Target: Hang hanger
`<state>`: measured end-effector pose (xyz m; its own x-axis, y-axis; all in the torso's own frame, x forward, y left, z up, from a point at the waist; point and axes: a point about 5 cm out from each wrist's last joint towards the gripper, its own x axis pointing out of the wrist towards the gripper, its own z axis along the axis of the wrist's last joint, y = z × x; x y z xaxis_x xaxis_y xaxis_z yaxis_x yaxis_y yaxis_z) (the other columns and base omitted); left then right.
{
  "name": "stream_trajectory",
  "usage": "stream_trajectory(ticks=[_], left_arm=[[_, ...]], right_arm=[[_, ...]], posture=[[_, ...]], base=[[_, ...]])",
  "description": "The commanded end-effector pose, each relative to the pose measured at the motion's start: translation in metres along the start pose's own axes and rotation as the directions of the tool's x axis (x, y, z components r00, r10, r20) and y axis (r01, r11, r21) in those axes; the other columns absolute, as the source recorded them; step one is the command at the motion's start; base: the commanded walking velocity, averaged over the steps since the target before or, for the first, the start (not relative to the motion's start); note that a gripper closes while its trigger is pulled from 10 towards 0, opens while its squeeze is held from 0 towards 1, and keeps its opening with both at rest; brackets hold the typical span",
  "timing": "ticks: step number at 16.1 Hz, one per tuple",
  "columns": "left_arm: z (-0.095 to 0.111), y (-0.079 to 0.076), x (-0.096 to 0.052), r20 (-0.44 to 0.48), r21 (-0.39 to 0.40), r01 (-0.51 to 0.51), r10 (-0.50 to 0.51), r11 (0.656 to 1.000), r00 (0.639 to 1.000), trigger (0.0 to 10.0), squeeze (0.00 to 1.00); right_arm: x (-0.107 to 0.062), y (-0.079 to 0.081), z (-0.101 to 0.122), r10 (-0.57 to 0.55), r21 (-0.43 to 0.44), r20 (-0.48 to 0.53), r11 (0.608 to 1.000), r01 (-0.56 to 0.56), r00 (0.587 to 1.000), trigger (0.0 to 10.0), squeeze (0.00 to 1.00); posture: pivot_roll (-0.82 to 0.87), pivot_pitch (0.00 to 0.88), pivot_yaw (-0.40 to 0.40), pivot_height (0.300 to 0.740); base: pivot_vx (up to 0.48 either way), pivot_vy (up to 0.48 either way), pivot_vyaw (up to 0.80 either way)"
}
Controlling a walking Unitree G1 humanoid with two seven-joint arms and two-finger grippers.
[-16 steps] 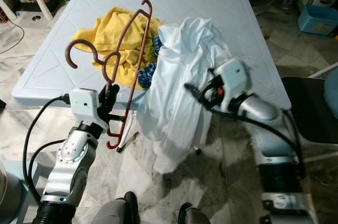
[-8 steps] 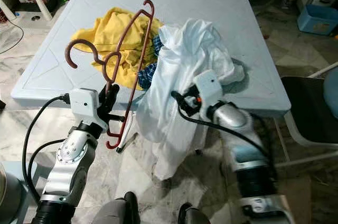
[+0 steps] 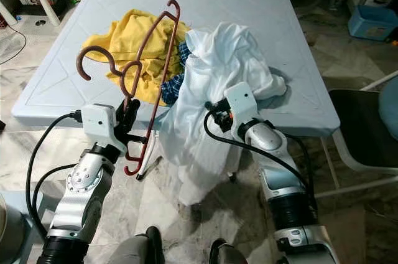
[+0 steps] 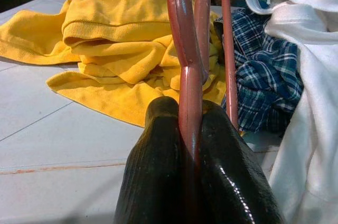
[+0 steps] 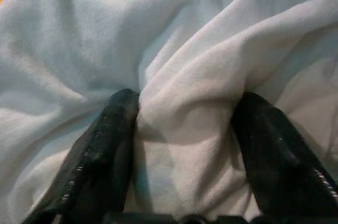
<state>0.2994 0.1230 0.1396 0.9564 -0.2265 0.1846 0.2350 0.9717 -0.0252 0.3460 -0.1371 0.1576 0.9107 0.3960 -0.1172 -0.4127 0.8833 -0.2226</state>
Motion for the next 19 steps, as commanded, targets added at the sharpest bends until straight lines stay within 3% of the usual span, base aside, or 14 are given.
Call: stream_trajectory(ticks=[1, 6, 9, 14, 17, 19], left_arm=[[-0.014, 0.002, -0.006, -0.073, 0.001, -0.012, 0.012, 1.000, 0.997, 10.0, 0.00], [-0.014, 0.001, -0.008, -0.075, 0.000, -0.013, 0.013, 1.000, 0.997, 10.0, 0.00], [-0.014, 0.001, -0.008, -0.074, 0.002, -0.022, 0.022, 1.000, 0.997, 10.0, 0.00], [-0.015, 0.001, -0.009, -0.077, 0.001, -0.023, 0.023, 1.000, 0.997, 10.0, 0.00], [-0.015, 0.002, -0.011, -0.080, 0.007, -0.027, 0.028, 1.000, 0.996, 10.0, 0.00], [-0.014, 0.004, -0.012, -0.079, 0.010, -0.030, 0.031, 0.999, 0.996, 10.0, 0.00]], right_arm=[[0.001, 0.000, -0.009, -0.012, 0.021, -0.036, 1.000, 0.012, 0.999, 0.0, 0.00], [0.004, 0.001, -0.012, -0.017, 0.061, -0.039, 0.998, 0.019, 0.999, 0.0, 0.00], [0.006, -0.007, -0.014, -0.087, 0.087, -0.056, 0.992, 0.092, 0.995, 0.0, 0.00], [0.009, -0.013, -0.012, -0.145, 0.188, -0.044, 0.971, 0.150, 0.989, 0.0, 0.00], [0.019, -0.007, -0.013, -0.134, 0.218, -0.058, 0.965, 0.143, 0.989, 0.0, 0.00], [0.034, -0.003, 0.000, -0.121, 0.248, -0.039, 0.960, 0.127, 0.992, 0.0, 0.00]], posture=[[0.02, 0.190, 0.019, 0.740], [0.02, 0.198, 0.017, 0.740], [0.02, 0.200, 0.013, 0.740], [0.02, 0.205, 0.014, 0.740], [0.03, 0.207, 0.015, 0.740], [0.05, 0.212, 0.017, 0.740]], base=[[0.000, 0.000, 0.00], [0.000, 0.000, 0.00], [0.000, 0.000, 0.00], [0.000, 0.000, 0.00], [0.000, 0.000, 0.00], [0.000, 0.000, 0.00]])
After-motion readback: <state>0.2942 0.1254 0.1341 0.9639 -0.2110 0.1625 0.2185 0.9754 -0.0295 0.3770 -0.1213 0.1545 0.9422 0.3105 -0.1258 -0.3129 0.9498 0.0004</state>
